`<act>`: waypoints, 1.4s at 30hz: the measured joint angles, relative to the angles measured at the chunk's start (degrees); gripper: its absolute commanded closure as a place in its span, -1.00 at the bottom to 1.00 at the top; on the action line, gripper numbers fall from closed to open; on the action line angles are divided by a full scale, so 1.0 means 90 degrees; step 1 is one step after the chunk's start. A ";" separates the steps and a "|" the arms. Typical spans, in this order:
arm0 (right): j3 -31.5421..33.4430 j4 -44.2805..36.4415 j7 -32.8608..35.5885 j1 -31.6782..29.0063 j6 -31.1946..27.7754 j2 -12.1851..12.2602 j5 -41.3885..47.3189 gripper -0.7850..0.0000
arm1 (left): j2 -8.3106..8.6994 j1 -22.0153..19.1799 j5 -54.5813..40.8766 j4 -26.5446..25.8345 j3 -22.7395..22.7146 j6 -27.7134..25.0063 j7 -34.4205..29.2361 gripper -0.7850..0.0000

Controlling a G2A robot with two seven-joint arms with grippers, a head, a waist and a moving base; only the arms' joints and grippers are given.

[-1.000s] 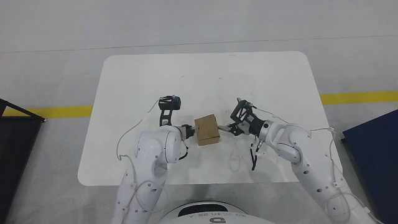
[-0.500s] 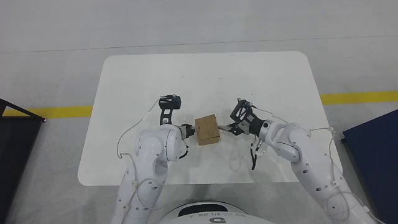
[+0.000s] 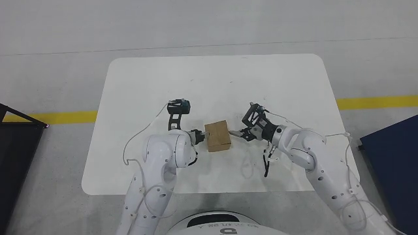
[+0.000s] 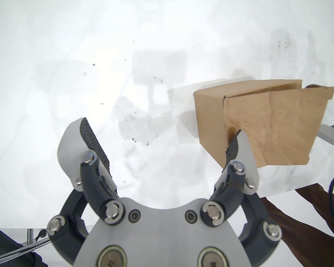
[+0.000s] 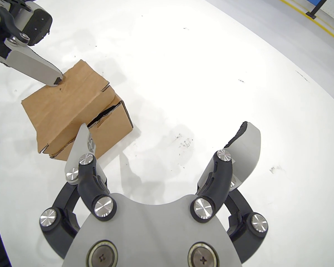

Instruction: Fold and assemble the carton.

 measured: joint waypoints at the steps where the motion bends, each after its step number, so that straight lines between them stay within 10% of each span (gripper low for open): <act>1: 0.0006 -0.0005 0.0008 -0.0006 0.0005 0.0001 0.0005 -1.00 | 0.0000 -0.0004 -0.0002 0.0005 0.0000 0.0002 0.0000 -1.00; 42: -0.0581 0.0277 -0.0012 0.0710 0.0409 -0.0191 -0.0071 -1.00 | 0.0009 0.0088 -0.0002 0.0053 -0.0038 0.0026 0.0078 -1.00</act>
